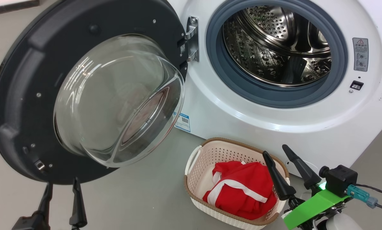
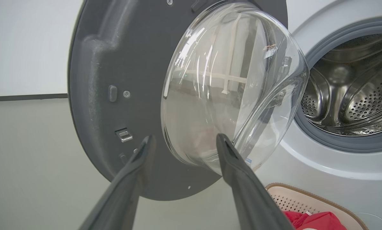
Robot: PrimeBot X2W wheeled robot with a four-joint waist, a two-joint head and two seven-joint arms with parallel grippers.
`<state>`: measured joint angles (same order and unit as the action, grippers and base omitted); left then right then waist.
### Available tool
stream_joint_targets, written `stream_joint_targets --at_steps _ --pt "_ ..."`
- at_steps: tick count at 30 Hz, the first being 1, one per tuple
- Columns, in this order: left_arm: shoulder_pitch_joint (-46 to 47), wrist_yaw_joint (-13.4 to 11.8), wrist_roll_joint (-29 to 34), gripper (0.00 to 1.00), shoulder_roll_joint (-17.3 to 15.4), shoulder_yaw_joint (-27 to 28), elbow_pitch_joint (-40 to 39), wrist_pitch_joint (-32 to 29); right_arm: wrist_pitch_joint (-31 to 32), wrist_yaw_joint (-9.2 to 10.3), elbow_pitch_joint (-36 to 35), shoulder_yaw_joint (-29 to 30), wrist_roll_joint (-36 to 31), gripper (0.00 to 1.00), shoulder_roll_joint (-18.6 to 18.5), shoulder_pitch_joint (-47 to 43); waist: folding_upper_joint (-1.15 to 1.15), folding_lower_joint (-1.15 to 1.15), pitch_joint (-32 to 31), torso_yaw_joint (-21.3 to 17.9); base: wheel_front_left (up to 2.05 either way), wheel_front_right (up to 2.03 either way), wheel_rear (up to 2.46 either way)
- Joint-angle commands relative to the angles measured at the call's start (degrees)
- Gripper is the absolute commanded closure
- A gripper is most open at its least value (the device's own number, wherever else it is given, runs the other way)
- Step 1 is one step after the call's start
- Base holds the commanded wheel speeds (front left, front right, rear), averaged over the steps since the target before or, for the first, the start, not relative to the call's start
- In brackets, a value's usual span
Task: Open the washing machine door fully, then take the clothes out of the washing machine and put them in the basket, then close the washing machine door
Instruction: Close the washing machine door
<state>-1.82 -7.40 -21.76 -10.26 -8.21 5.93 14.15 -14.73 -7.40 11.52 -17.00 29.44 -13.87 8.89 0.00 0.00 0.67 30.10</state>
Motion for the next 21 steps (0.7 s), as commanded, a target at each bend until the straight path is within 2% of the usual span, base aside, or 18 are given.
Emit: stream_joint_targets --at_steps 1,21 --pt "1.29 -0.67 0.41 0.0 -1.27 2.04 -1.7 0.3 -0.27 -0.09 -1.24 -0.96 0.66 0.0 -0.13 1.35 0.0 0.0 -0.04 -0.02 0.0 0.0 0.0" --pt "1.55 -1.06 0.31 0.0 -2.24 1.12 -2.19 -0.42 -0.27 -0.09 -1.6 0.08 0.01 0.0 0.05 0.1 0.0 0.0 -0.5 -0.31 0.0 0.0 0.0"
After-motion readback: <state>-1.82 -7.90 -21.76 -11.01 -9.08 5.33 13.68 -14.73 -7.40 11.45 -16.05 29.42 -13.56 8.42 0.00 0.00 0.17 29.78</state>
